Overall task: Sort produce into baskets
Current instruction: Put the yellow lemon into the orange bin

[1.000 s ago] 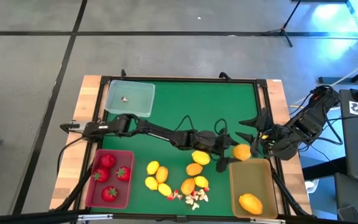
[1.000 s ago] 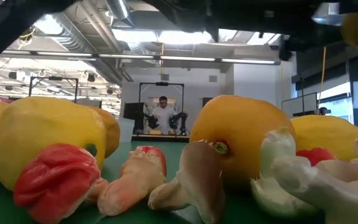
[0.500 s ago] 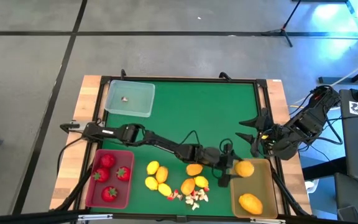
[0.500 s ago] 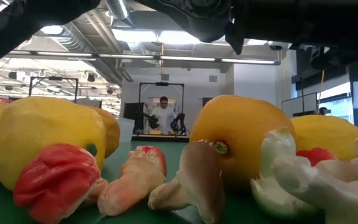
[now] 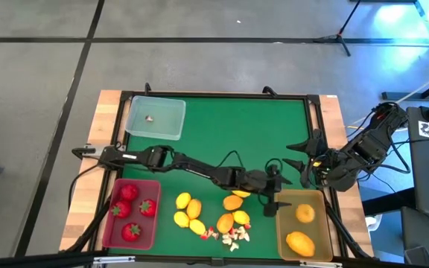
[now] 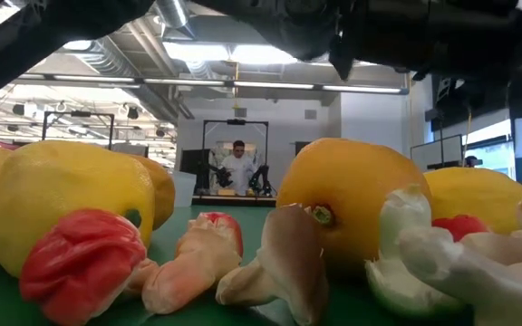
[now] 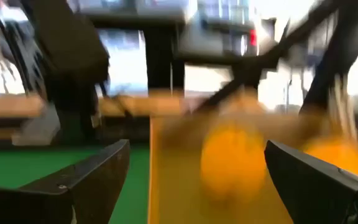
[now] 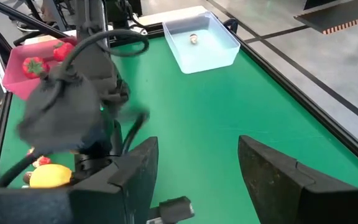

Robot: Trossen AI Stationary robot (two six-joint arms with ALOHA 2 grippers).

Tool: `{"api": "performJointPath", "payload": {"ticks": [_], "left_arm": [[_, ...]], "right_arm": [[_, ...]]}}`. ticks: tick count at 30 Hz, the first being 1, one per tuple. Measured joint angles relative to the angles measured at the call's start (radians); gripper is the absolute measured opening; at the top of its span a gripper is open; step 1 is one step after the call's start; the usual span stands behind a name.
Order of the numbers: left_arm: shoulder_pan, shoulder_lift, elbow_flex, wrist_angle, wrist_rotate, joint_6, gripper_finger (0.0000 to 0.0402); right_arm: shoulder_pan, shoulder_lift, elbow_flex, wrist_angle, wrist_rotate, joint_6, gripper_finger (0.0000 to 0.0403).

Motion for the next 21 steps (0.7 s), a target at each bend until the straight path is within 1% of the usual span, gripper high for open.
{"api": "performJointPath", "payload": {"ticks": [2, 4, 7, 9, 13, 15, 19, 21], "left_arm": [[0.002, -0.027, 0.031, -0.155, 0.022, 0.046, 0.037], [0.004, -0.089, 0.047, -0.333, 0.026, 0.095, 0.037], [0.013, -0.19, 0.056, -0.495, 0.027, 0.146, 0.037], [0.018, -0.236, 0.059, -0.613, 0.027, 0.184, 0.037], [0.022, -0.28, 0.052, -0.888, 0.032, 0.226, 0.037], [0.028, -0.308, 0.051, -0.979, 0.039, 0.234, 0.037], [0.041, -0.327, 0.051, -1.101, 0.049, 0.263, 0.037], [0.046, -0.322, 0.01, -1.107, 0.049, 0.287, 0.037]], "right_arm": [[0.0, 0.0, 0.0, 0.0, -0.001, 0.0, 0.0221], [0.0, 0.0, 0.0, -0.001, -0.01, 0.0, 0.0221], [0.0, 0.0, 0.0, -0.011, -0.02, 0.0, 0.0221], [0.0, 0.0, 0.0, -0.018, -0.029, 0.0, 0.0221], [0.0, 0.001, 0.0, -0.024, -0.043, 0.0, 0.0221], [0.0, 0.001, 0.0, -0.024, -0.044, -0.001, 0.0221], [0.0, 0.001, 0.0, -0.024, -0.053, -0.001, 0.0221], [0.0, 0.001, 0.0, -0.025, -0.061, -0.001, 0.0221]]}}
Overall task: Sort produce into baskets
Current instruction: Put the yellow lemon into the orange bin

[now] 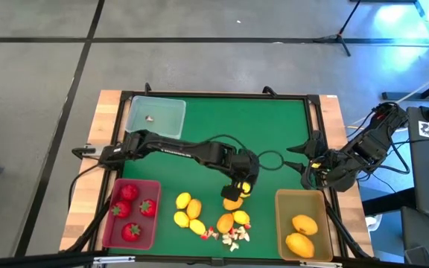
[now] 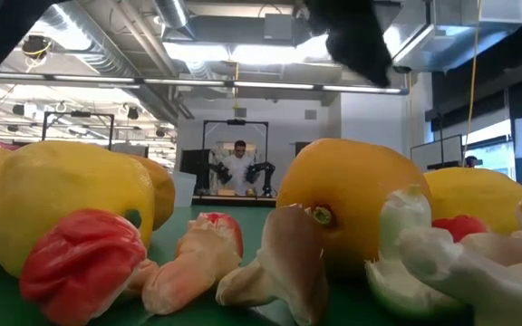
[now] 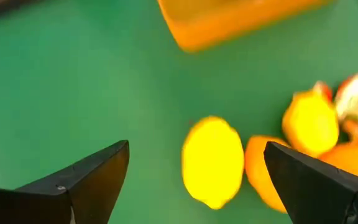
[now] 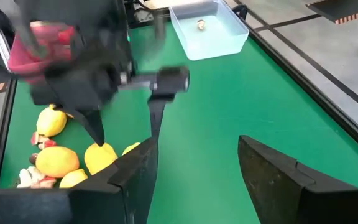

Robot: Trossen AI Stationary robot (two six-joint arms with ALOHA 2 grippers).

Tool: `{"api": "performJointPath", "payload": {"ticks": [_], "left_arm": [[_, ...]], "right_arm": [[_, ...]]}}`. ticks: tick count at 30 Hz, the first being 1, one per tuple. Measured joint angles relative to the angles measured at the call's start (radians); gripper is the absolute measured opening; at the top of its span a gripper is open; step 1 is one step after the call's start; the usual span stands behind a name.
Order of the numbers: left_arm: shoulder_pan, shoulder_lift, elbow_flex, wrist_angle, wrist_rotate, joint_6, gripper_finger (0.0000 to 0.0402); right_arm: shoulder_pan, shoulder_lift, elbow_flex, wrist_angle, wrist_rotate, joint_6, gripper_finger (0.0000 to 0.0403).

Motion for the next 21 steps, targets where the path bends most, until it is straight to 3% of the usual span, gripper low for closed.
{"api": "performJointPath", "payload": {"ticks": [21], "left_arm": [[0.007, 0.003, -0.376, 0.4, 0.121, -0.013, 0.037]], "right_arm": [[0.0, 0.0, 0.0, -0.018, -0.001, 0.0, 0.0221]]}}
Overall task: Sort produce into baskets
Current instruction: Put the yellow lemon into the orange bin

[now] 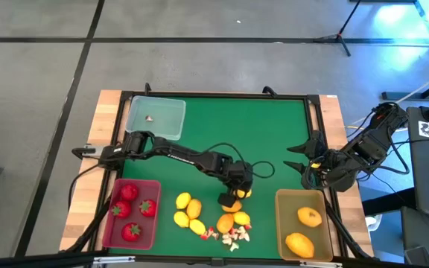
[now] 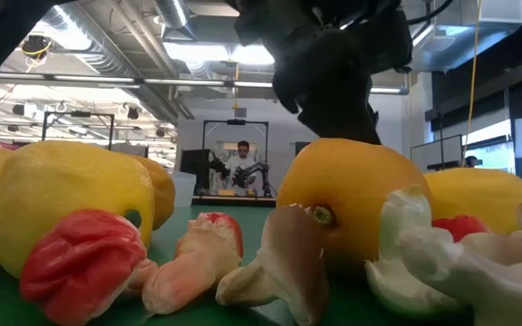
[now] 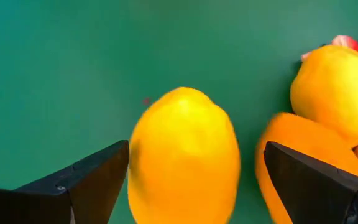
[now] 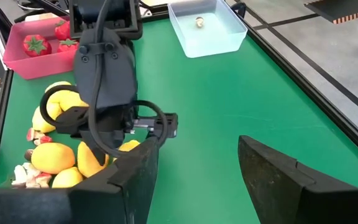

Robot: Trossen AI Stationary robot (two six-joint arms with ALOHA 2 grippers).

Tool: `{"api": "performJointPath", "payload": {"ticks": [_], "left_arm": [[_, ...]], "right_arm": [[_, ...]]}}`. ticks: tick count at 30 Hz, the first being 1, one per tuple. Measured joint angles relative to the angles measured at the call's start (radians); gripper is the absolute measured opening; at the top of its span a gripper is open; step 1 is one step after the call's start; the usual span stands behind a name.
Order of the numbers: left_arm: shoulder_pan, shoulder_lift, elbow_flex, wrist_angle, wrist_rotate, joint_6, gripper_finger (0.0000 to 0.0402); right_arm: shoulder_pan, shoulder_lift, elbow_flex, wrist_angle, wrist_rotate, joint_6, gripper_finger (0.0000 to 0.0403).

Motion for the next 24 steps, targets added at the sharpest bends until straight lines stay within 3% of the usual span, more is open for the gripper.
{"api": "performJointPath", "payload": {"ticks": [13, 24], "left_arm": [[0.036, 0.001, -0.106, 0.135, -0.002, -0.045, 0.0366], [0.045, 0.005, -0.106, 0.197, -0.005, -0.073, 0.0289]], "right_arm": [[0.0, 0.0, 0.0, 0.0, 0.0, 0.0, 0.0221], [0.0, 0.0, 0.0, 0.0, 0.0, 0.0, 0.0221]]}}
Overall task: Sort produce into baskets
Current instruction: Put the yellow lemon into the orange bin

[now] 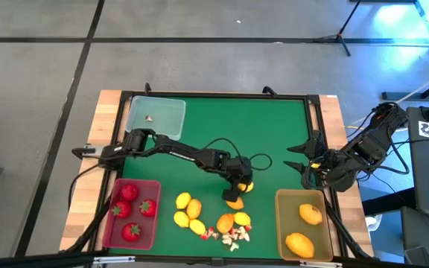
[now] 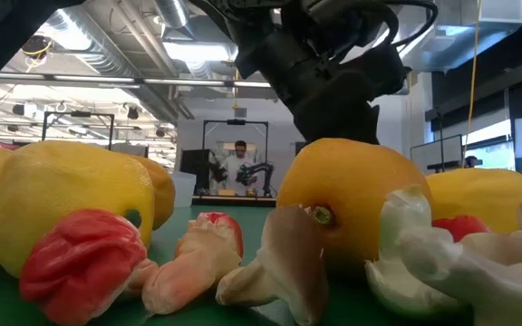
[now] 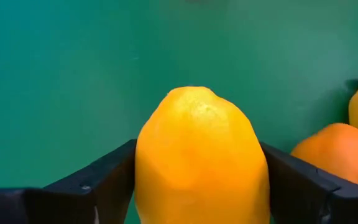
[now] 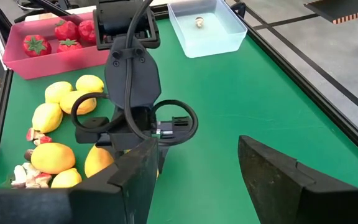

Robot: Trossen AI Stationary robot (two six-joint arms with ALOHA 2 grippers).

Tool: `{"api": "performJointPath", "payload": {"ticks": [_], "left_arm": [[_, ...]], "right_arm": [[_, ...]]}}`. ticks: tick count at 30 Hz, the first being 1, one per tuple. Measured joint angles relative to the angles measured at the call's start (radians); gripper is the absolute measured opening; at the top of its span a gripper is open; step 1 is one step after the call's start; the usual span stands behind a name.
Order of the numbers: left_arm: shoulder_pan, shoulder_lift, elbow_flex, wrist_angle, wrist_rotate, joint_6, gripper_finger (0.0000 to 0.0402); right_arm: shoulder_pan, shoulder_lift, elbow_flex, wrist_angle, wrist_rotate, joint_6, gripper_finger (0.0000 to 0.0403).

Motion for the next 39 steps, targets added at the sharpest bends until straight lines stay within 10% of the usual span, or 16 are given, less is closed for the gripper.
{"api": "performJointPath", "payload": {"ticks": [10, 39], "left_arm": [[0.003, -0.026, 0.019, 0.01, -0.064, -0.038, 0.0279], [-0.051, 0.046, 0.066, 0.877, -0.061, -0.215, 0.0277]], "right_arm": [[0.0, 0.0, 0.0, 0.0, 0.0, 0.0, 0.0221], [0.0, 0.0, -0.001, 0.0, 0.003, 0.0, 0.0221]]}}
